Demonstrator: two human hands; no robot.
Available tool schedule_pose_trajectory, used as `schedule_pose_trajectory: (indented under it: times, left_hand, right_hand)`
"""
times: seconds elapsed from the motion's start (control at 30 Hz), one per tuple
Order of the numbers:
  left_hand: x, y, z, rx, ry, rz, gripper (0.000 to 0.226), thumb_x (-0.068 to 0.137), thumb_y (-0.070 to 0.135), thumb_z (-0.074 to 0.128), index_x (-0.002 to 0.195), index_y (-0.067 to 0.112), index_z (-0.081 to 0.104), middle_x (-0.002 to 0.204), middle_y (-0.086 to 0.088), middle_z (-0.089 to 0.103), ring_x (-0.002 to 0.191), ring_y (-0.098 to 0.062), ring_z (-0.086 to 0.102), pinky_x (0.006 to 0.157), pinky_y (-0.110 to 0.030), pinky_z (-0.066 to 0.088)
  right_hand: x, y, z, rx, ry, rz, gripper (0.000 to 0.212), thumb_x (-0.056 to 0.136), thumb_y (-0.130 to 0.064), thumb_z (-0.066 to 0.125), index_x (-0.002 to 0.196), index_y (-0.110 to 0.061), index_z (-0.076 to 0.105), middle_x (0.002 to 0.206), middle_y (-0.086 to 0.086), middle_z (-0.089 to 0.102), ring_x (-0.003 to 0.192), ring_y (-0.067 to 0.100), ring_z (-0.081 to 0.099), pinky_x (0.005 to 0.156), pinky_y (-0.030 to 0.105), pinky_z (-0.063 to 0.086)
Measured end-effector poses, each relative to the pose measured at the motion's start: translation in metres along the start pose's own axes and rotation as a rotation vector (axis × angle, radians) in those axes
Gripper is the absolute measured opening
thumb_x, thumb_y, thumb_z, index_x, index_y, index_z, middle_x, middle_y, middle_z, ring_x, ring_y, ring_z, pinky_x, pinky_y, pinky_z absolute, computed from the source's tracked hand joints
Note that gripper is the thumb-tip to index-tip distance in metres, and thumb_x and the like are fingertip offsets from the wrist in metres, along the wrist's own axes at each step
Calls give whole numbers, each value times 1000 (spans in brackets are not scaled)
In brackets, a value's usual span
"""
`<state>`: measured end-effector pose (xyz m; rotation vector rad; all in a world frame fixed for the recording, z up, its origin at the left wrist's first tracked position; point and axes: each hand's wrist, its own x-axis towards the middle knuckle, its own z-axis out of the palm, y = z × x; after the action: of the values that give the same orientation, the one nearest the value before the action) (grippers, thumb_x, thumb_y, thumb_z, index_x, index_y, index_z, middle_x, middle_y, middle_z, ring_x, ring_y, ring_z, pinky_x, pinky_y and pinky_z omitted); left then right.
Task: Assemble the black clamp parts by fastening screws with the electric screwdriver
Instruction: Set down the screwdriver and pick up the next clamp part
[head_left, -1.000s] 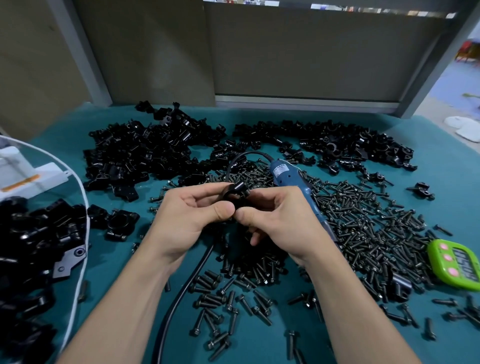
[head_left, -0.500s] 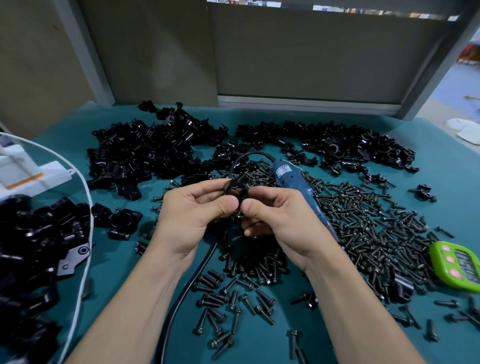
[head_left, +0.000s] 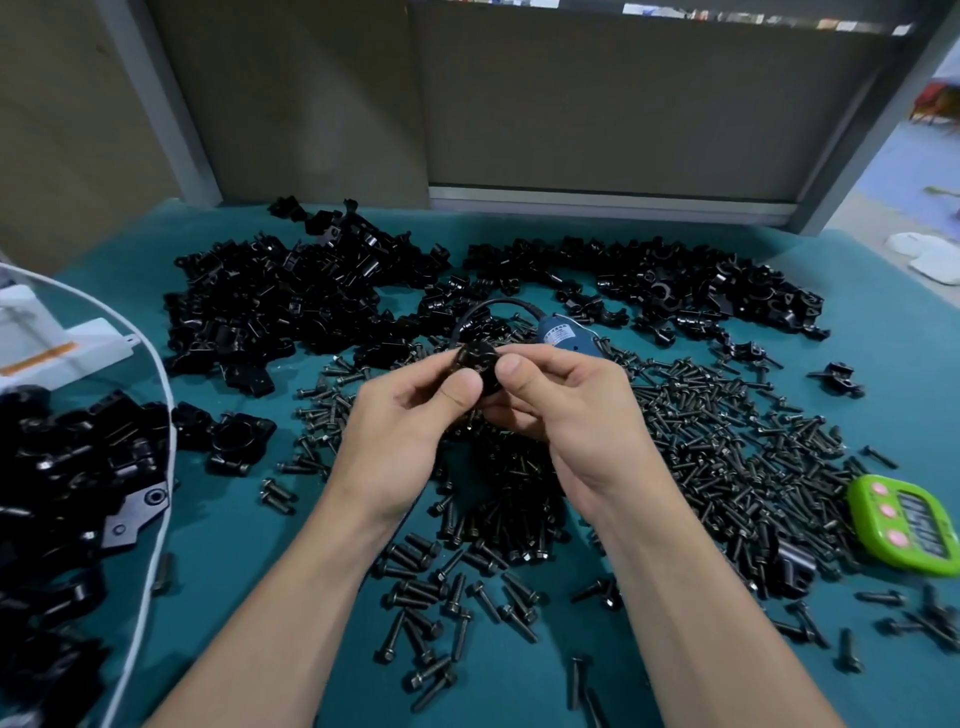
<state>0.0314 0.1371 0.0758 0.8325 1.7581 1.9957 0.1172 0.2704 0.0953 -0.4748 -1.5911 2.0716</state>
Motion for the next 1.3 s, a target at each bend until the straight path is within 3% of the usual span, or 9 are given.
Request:
schedule_pose_trajectory:
  times: [0.17, 0.27, 0.37, 0.57, 0.67, 0.8, 0.97, 1.1, 1.3]
  left_hand:
    - [-2, 1, 3, 8, -1, -97, 22, 99, 36, 63, 103, 27, 83, 98, -4, 81, 90, -18, 77, 64, -23, 58]
    - [1, -1, 2, -71, 127, -188, 25, 102, 21, 64, 91, 25, 85, 85, 3, 78, 66, -7, 62, 49, -18, 46]
    - [3, 1, -3, -232, 211, -241, 34, 104, 20, 59, 83, 23, 85, 81, 2, 74, 60, -4, 53, 44, -17, 37]
    - [2, -2, -3, -137, 181, -272, 34, 105, 36, 58, 92, 18, 84, 82, 6, 72, 55, -4, 42, 44, -15, 28]
    - [-2, -1, 3, 37, 133, -224, 30, 99, 38, 66, 82, 19, 83, 71, 10, 73, 51, 0, 51, 50, -14, 40]
    - [-10, -4, 15, 382, 78, -104, 13, 89, 52, 73, 78, 48, 79, 81, -4, 78, 69, -15, 71, 73, -40, 58]
    - [-17, 0, 24, 572, 54, -50, 7, 81, 64, 69, 75, 69, 68, 70, 13, 75, 66, -15, 70, 66, -45, 59]
    - [-21, 1, 24, 609, 64, -53, 22, 86, 56, 76, 73, 71, 66, 71, 18, 75, 72, -14, 72, 68, -41, 61]
    - [-22, 1, 28, 682, 59, -15, 26, 86, 59, 75, 70, 75, 62, 77, 20, 73, 77, -11, 70, 65, -38, 60]
  right_hand:
    - [-2, -8, -3, -453, 50, -11, 6, 91, -26, 80, 89, -20, 81, 76, 5, 78, 69, 17, 75, 76, 44, 65]
    - [-3, -23, -15, -830, 145, -146, 10, 88, -36, 80, 79, -33, 77, 68, -16, 74, 61, 4, 71, 63, 27, 62]
    - [-4, -41, -30, -992, 221, -238, 25, 88, -20, 78, 70, -36, 74, 68, -26, 70, 64, -5, 67, 56, 6, 49]
    - [-13, -53, -46, -1170, 189, -146, 25, 89, -12, 75, 75, -33, 79, 69, -19, 68, 61, -14, 58, 48, 2, 38]
    - [-21, -52, -59, -1166, 260, -101, 26, 90, -10, 71, 77, -31, 80, 71, -16, 70, 59, -11, 60, 44, 5, 39]
    - [-32, -49, -69, -1137, 235, -64, 24, 91, -10, 72, 80, -30, 80, 67, -17, 68, 53, -10, 59, 41, 6, 37]
    - [-51, -41, -72, -1135, 161, -63, 17, 87, -18, 78, 79, -33, 80, 62, -18, 67, 54, -5, 62, 44, 7, 42]
    - [-62, -33, -72, -1361, 20, -50, 17, 84, -25, 81, 94, -39, 79, 88, -19, 60, 74, 6, 60, 70, 25, 50]
    - [-44, -42, -86, -1528, 147, -50, 48, 92, 0, 60, 117, -37, 76, 112, -4, 65, 91, 24, 63, 82, 40, 55]
